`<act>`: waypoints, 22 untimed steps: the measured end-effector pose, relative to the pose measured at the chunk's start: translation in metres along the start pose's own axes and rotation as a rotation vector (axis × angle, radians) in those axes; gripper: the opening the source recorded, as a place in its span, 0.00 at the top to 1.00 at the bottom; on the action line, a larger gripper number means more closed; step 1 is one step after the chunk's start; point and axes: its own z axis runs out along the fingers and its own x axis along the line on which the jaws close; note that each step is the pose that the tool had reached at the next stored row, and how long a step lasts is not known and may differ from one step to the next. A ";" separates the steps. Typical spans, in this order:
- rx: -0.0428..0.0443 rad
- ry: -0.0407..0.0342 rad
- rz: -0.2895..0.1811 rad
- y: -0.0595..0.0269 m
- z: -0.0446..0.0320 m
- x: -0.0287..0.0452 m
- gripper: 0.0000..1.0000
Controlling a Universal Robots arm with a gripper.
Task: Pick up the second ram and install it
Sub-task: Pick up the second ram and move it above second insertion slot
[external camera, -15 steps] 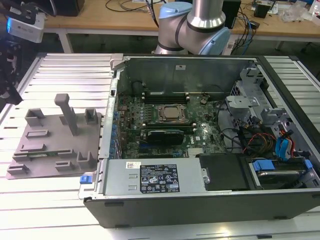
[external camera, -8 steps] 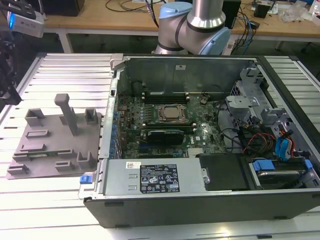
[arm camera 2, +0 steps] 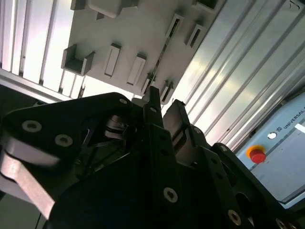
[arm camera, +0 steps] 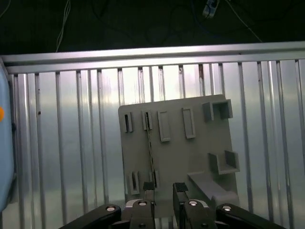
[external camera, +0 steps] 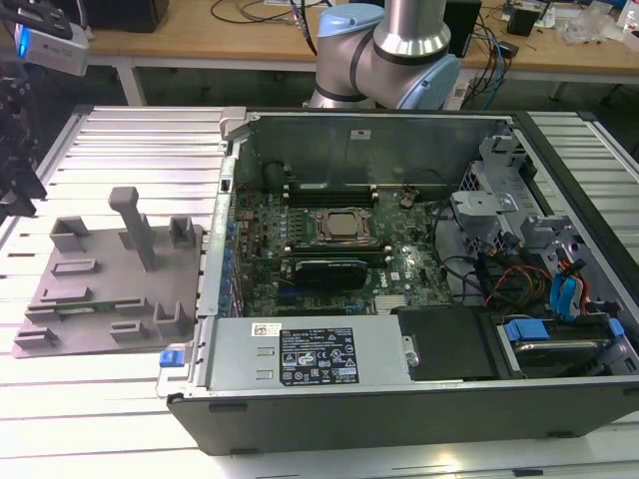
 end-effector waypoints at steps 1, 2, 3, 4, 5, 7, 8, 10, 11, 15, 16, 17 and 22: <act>-0.0001 0.0001 0.000 -0.0001 0.0034 0.0001 0.72; -0.0001 0.0002 0.000 -0.0003 0.0086 0.0003 0.72; -0.0001 0.0001 0.000 -0.0005 0.0124 0.0004 0.72; -0.0001 0.0001 0.000 -0.0007 0.0169 0.0005 0.72; -0.0001 0.0001 0.000 -0.0010 0.0222 0.0006 0.72; -0.0001 0.0001 0.000 -0.0012 0.0286 0.0008 0.72; -0.0002 0.0002 0.000 -0.0014 0.0316 0.0008 0.72; -0.0001 0.0001 0.000 -0.0017 0.0380 0.0010 0.72; 0.0000 0.0000 0.000 -0.0018 0.0417 0.0011 0.72; -0.0001 0.0001 -0.001 -0.0024 0.0552 0.0014 0.72; 0.0000 0.0001 -0.001 -0.0026 0.0589 0.0015 0.72; -0.0001 0.0001 -0.001 -0.0028 0.0625 0.0016 0.72; -0.0002 0.0002 -0.002 -0.0034 0.0775 0.0020 0.72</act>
